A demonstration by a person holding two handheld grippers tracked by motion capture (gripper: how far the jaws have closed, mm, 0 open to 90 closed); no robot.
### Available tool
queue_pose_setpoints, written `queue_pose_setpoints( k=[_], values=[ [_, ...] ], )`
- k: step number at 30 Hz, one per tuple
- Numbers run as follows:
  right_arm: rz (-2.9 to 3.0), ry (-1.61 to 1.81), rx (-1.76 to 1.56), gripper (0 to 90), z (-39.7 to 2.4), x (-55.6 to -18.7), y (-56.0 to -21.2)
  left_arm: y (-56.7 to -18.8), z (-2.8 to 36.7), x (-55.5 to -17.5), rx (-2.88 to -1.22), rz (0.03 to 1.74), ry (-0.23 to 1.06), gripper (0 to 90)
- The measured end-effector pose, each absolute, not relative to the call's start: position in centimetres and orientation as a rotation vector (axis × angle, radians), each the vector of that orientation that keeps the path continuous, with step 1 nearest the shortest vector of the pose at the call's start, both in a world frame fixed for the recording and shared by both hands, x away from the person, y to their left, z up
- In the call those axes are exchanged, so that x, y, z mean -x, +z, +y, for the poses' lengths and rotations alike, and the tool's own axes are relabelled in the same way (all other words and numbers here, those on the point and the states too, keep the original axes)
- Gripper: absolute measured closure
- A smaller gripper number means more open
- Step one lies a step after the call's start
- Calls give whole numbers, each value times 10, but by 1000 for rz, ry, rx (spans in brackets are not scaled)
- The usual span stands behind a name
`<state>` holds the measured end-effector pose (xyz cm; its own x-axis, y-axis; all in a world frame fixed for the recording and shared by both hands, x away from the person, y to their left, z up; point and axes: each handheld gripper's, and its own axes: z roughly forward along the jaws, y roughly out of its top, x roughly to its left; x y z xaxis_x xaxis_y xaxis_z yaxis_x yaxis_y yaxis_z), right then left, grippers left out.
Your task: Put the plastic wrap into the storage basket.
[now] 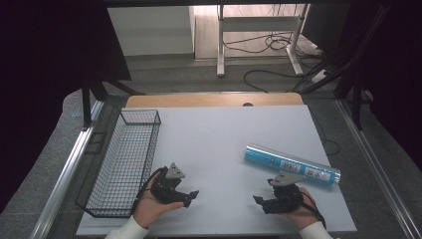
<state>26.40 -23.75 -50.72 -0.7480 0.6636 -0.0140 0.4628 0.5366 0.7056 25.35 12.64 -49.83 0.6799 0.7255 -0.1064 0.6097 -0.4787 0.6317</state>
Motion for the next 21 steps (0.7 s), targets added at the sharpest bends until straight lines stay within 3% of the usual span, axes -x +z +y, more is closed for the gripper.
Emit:
queue_pose_setpoints(
  k=[21],
  values=[
    [2501,1027,-950,242,-236,-264,-505,-501,126,-255,-2258,1019,231,165]
  ],
)
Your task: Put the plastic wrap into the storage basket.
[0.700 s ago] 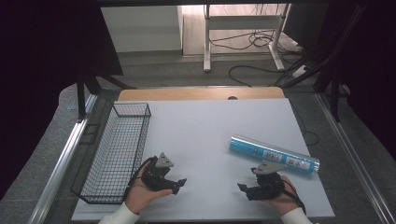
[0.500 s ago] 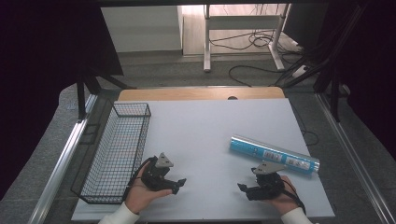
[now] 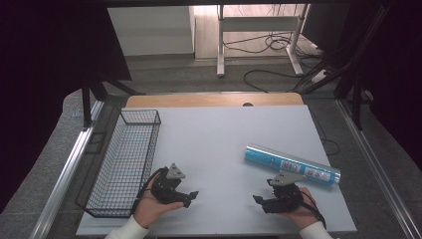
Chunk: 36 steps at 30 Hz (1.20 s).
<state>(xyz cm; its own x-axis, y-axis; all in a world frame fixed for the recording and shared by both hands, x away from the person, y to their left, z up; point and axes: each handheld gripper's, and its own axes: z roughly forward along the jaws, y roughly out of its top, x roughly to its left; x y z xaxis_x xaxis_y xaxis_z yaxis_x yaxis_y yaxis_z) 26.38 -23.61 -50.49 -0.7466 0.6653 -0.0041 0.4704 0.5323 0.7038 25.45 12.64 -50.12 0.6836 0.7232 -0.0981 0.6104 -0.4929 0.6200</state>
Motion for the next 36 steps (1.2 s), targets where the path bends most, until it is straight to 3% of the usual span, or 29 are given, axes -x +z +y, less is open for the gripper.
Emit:
queue_pose_setpoints(
  k=[18,36],
  values=[
    [2369,1050,-1066,348,-266,-266,-473,-503,128,-257,-2262,1033,216,161],
    [2328,1033,-1080,338,-282,-270,-464,-503,129,-258,-2258,1034,201,160]
  ],
)
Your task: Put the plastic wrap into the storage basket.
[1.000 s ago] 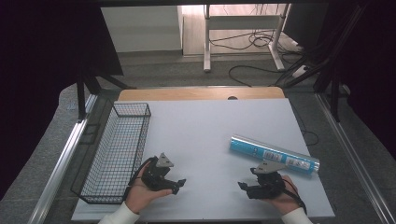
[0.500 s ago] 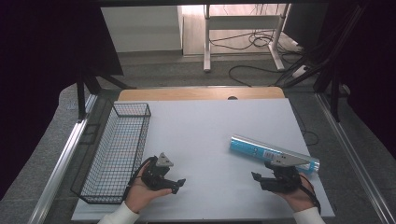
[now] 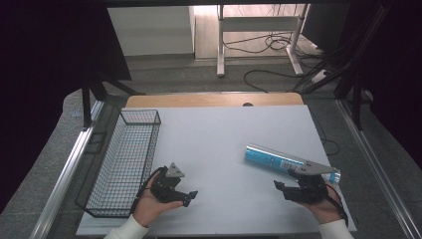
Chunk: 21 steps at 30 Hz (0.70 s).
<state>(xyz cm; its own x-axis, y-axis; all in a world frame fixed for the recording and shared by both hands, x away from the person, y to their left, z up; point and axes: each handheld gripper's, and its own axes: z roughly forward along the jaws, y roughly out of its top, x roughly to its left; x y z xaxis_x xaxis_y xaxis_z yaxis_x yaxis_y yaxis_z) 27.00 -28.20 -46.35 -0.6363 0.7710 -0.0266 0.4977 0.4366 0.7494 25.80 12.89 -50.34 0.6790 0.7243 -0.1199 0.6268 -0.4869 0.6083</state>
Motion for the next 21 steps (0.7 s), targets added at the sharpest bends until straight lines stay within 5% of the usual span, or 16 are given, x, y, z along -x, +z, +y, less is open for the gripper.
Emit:
queue_pose_setpoints(
  k=[21],
  values=[
    [2426,773,-990,201,-312,-341,-413,-499,131,-259,-2235,1030,183,160]
  ],
)
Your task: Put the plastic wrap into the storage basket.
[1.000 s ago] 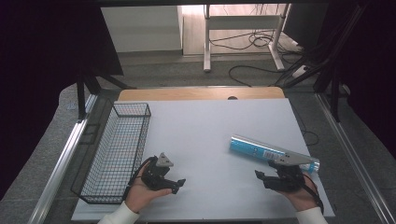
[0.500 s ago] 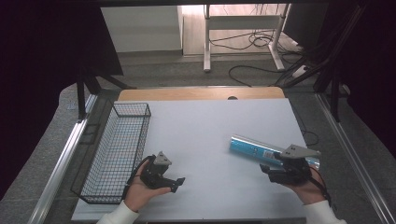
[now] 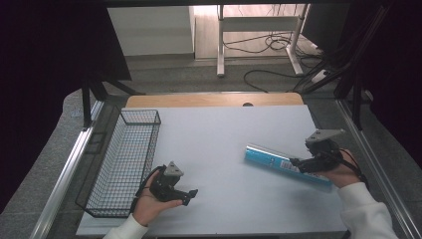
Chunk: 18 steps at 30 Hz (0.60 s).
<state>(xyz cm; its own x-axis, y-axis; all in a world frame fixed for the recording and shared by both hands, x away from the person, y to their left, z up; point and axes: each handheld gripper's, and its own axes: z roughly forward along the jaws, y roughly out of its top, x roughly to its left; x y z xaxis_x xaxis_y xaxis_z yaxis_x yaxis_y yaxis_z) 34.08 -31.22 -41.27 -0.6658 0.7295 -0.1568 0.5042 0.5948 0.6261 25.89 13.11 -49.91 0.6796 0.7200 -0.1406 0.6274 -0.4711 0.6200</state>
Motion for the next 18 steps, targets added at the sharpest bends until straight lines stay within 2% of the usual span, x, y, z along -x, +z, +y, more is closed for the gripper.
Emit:
queue_pose_setpoints(
  k=[5,18],
  values=[
    [2553,660,-920,193,-313,-361,-424,-499,131,-259,-2231,1038,186,158],
    [2730,516,-846,201,-306,-383,-452,-500,131,-259,-2235,1038,188,157]
  ],
)
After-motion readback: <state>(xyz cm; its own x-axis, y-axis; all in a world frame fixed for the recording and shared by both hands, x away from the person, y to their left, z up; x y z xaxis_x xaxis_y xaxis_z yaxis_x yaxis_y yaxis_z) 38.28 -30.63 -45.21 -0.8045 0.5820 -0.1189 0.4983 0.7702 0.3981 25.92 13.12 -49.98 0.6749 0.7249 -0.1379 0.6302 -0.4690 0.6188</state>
